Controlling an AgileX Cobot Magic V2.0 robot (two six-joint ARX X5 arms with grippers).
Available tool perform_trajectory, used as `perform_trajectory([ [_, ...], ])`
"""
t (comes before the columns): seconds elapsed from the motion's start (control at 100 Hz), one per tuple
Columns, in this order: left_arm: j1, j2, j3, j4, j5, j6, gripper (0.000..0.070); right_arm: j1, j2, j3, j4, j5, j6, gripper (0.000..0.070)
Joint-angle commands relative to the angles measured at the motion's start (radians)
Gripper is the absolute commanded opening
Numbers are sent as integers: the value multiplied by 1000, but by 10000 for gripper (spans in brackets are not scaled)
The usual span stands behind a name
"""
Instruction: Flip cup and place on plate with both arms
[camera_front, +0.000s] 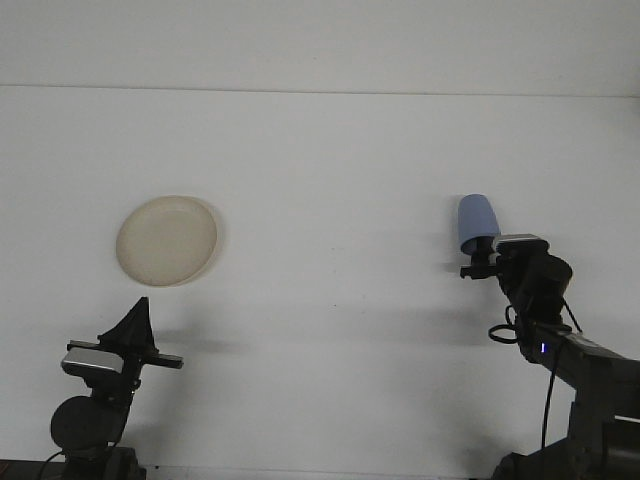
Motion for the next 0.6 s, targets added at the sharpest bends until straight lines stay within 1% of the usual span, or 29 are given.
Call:
perform_trajectory([
  [0.0, 0, -2, -20, 12, -2, -2, 12, -2, 38, 28, 13, -19, -13, 416],
  [0.09, 0, -2, -20, 12, -2, -2, 12, -2, 65, 50, 13, -18, -13, 405],
  [0.13, 0, -2, -20, 12, -2, -2, 12, -2, 74, 58, 13, -18, -13, 381],
  [0.28, 0, -2, -20, 12, -2, -2, 12, -2, 98, 68, 45, -31, -13, 183],
  [0.32, 0, -2, -20, 12, -2, -2, 12, -2, 99, 68, 53, -43, -13, 141],
  [0.46, 0, -2, -20, 12, -2, -2, 12, -2, 99, 68, 56, -44, -13, 8],
  [0.59, 0, -2, -20, 12, -2, -2, 12, -2, 99, 68, 57, -43, -13, 5],
])
